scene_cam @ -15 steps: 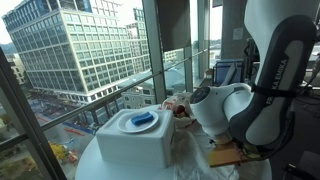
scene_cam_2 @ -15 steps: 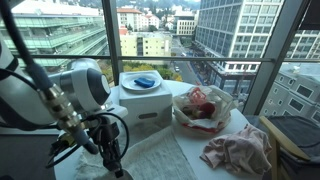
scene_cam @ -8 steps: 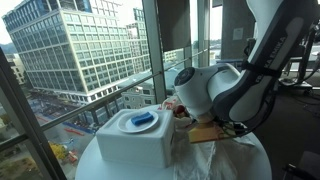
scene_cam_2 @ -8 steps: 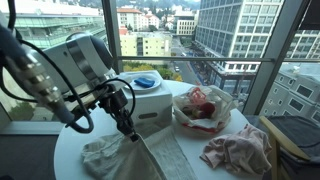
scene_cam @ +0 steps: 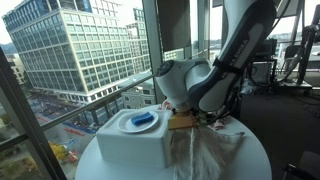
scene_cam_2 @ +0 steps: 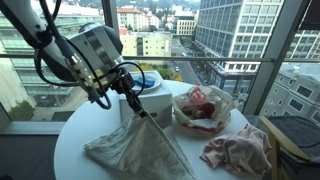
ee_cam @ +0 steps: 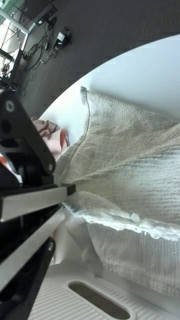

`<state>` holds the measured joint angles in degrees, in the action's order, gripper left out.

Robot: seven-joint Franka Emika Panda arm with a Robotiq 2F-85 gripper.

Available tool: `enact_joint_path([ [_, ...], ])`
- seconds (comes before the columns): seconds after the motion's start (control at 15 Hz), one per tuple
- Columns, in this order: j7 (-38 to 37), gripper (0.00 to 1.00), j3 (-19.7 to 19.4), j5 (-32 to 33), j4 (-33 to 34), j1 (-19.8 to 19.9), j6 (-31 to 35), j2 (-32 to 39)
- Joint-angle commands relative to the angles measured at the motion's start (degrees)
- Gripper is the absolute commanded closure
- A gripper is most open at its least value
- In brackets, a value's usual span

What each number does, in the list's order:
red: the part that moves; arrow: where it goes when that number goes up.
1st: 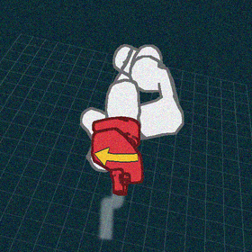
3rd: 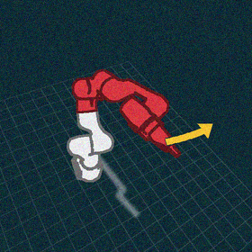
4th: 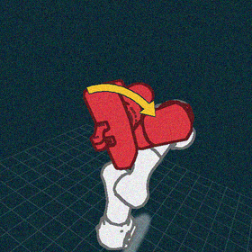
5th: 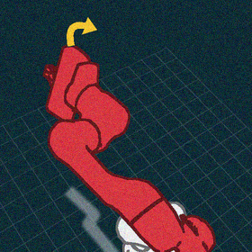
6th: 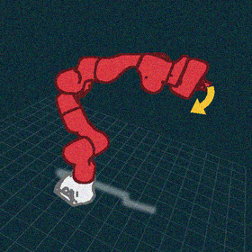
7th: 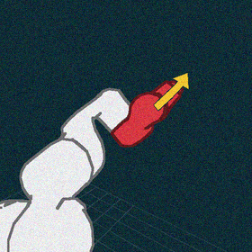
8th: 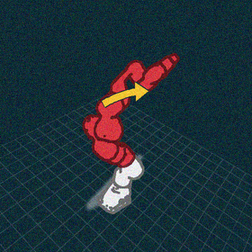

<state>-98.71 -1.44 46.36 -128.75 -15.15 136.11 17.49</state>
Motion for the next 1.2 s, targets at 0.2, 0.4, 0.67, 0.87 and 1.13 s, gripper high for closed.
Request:
enact_joint_path([
  [0.2, -0.58, 0.99, -0.33, 5.83, 12.31, 0.95, 3.52, 12.31],
  [0.4, 0.32, 0.72, -0.83, 5.87, 15.40, 1.18, 4.97, 16.14],
  [0.67, 0.25, 0.50, -1.53, 5.72, 14.95, 0.85, 6.52, 16.96],
  [0.87, 0.25, 0.28, -1.38, 5.31, 11.22, 1.03, 7.16, 14.45],
  [1.13, 0.01, 0.01, -1.45, 4.66, 4.10, 2.38, 8.20, 10.12],
])
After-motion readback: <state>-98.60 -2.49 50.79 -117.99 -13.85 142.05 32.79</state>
